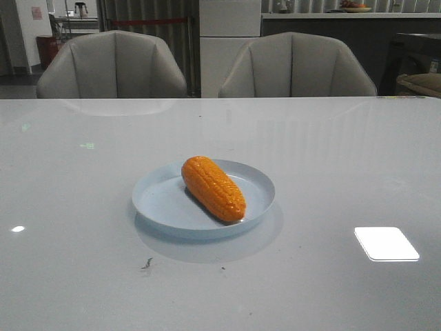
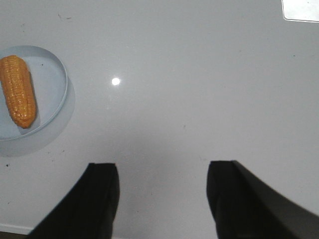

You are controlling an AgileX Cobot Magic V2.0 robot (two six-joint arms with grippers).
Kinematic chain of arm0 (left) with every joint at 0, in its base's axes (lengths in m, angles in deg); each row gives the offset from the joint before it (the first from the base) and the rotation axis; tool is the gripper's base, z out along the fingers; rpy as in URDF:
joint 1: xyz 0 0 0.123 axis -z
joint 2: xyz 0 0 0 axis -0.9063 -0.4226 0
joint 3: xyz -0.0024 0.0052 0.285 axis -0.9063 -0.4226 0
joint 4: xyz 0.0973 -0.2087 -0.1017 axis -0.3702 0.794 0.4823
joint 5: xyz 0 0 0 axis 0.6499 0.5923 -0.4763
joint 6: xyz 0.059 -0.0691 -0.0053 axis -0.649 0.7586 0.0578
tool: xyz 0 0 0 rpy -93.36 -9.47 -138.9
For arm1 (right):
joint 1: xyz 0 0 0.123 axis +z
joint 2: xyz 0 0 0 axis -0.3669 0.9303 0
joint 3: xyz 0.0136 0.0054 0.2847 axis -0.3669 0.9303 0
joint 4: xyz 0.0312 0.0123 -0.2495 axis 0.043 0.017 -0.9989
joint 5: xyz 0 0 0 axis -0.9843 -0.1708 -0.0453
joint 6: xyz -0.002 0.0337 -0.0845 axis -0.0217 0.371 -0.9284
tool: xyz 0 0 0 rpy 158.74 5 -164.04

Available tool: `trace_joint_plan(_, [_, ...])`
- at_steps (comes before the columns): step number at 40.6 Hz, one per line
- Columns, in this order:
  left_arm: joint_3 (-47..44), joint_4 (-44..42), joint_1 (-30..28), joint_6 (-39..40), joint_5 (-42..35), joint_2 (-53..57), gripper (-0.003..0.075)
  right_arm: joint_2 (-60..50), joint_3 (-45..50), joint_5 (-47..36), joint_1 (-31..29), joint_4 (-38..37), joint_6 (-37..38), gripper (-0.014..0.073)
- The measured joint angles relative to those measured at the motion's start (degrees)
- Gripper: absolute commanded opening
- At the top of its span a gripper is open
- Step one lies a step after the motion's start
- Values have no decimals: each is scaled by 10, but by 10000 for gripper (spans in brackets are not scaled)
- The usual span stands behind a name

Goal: Place corn on plate with both arms

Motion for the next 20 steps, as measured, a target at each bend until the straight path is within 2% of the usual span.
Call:
trace_joint_plan(13, [-15, 1, 0, 0, -18, 18, 90, 0, 0, 0, 0, 0, 0, 489])
trace_joint_plan(20, [-87, 19, -17, 0, -119, 96, 90, 0, 0, 0, 0, 0, 0, 489])
